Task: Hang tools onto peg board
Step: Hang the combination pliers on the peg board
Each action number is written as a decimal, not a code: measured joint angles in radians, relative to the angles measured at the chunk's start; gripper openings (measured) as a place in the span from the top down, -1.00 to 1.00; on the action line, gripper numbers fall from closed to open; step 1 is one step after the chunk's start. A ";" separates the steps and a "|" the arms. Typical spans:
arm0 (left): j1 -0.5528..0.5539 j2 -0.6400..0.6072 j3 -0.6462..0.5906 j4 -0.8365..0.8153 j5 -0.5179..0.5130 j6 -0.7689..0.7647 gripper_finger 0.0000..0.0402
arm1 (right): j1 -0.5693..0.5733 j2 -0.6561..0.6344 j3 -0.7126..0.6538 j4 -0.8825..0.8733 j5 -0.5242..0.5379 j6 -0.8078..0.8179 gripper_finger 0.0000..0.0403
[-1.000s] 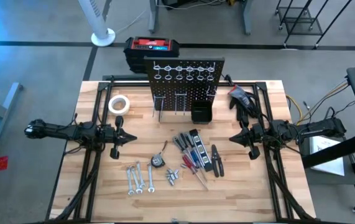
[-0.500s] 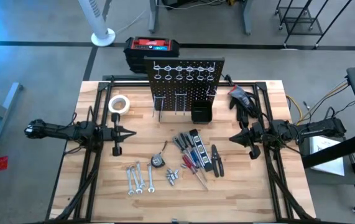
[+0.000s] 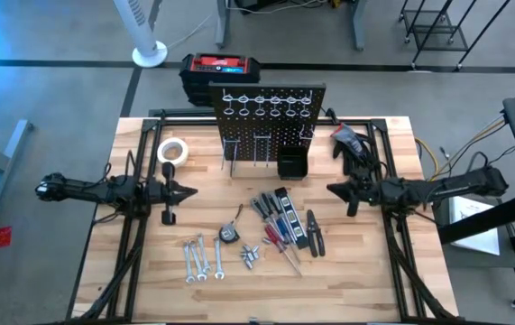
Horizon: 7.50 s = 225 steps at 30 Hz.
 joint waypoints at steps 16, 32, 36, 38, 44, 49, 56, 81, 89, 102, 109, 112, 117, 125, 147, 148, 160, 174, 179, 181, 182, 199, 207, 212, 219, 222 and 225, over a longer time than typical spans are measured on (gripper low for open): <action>0.000 0.017 0.000 0.038 -0.020 -0.237 1.00 | -0.033 0.316 0.000 -0.094 -0.232 0.570 1.00; 0.000 0.164 0.000 0.043 -0.306 -0.318 0.57 | -0.050 0.616 0.000 0.240 -0.184 0.456 0.63; 0.000 0.191 0.000 0.078 -0.306 -0.283 0.56 | -0.036 0.650 0.007 0.314 -0.309 0.531 0.41; 0.000 0.207 0.000 0.072 -0.307 -0.270 0.56 | -0.021 0.658 0.025 0.270 -0.325 0.587 0.30; 0.001 0.263 0.000 0.073 -0.316 -0.422 0.56 | 0.089 0.708 0.131 0.054 -0.326 0.864 0.20; 0.001 0.306 0.000 0.071 -0.320 -0.476 0.56 | 0.190 0.801 0.311 -0.198 -0.284 0.856 0.27; 0.000 0.385 0.000 0.009 -0.341 -0.443 0.56 | 0.282 1.143 0.507 -0.350 -0.193 0.829 0.21; -0.003 0.420 0.005 0.042 -0.427 -0.493 0.56 | 0.288 1.253 0.719 -0.752 -0.235 0.771 0.77; -0.003 0.423 0.073 0.044 -0.451 -0.420 0.56 | 0.284 1.175 0.851 -0.960 -0.148 0.645 0.79; -0.003 0.508 0.114 0.229 -0.350 -0.459 0.56 | 0.275 1.170 1.004 -0.961 0.127 0.288 0.79; -0.004 0.680 0.133 0.410 -0.177 -0.456 0.56 | 0.273 1.242 1.061 -0.887 0.216 0.037 0.79; -0.003 0.761 0.167 0.422 -0.161 -0.459 0.56 | 0.271 1.278 1.079 -0.848 0.228 -0.032 0.79; -0.003 0.918 0.257 0.436 -0.134 -0.439 0.56 | 0.271 1.339 1.124 -0.835 0.279 -0.092 0.79; 0.000 1.190 0.497 0.353 -0.043 -0.391 0.23 | 0.271 1.431 1.200 -0.837 0.328 -0.149 0.79; 0.116 1.497 0.872 -0.014 0.213 -0.384 -0.12 | 0.278 1.445 1.228 -0.839 0.432 -0.213 0.79; 0.117 1.496 0.875 -0.012 0.221 -0.380 -0.09 | 0.278 1.445 1.228 -0.840 0.432 -0.213 0.79; 0.141 1.489 0.881 -0.024 0.282 -0.369 0.56 | 0.278 1.444 1.226 -0.839 0.452 -0.217 0.79; 0.147 1.493 0.877 0.015 0.328 -0.363 0.99 | 0.312 1.418 1.227 -0.837 0.537 -0.024 0.76; 0.144 1.481 0.877 0.059 0.326 -0.359 0.99 | 0.390 1.345 1.176 -0.834 0.595 0.192 0.58; 0.145 1.466 0.861 0.116 0.307 -0.351 0.99 | 0.437 1.306 1.142 -0.831 0.634 0.296 0.50; 0.145 1.458 0.845 0.157 0.306 -0.351 0.99 | 0.460 1.285 1.119 -0.830 0.657 0.353 0.46; 0.155 1.444 0.470 1.070 0.316 -0.414 1.00 | 0.583 1.077 0.586 -0.045 0.818 0.609 -0.12; 0.155 1.545 0.420 1.423 0.287 -0.461 1.00 | 0.480 1.095 0.402 0.795 0.616 0.053 -0.17; 0.159 1.627 0.479 1.414 0.289 -0.501 1.00 | 0.384 1.109 0.378 1.050 0.473 -0.227 -0.12; 0.159 1.673 0.551 1.419 0.365 -0.521 1.00 | 0.341 1.107 0.375 0.957 0.405 -0.210 -0.11; 0.161 1.656 0.562 1.417 0.360 -0.503 1.00 | 0.347 1.114 0.369 0.937 0.351 -0.207 -0.12; 0.161 1.643 0.582 1.423 0.358 -0.504 1.00 | 0.338 1.144 0.359 0.938 0.268 -0.261 -0.11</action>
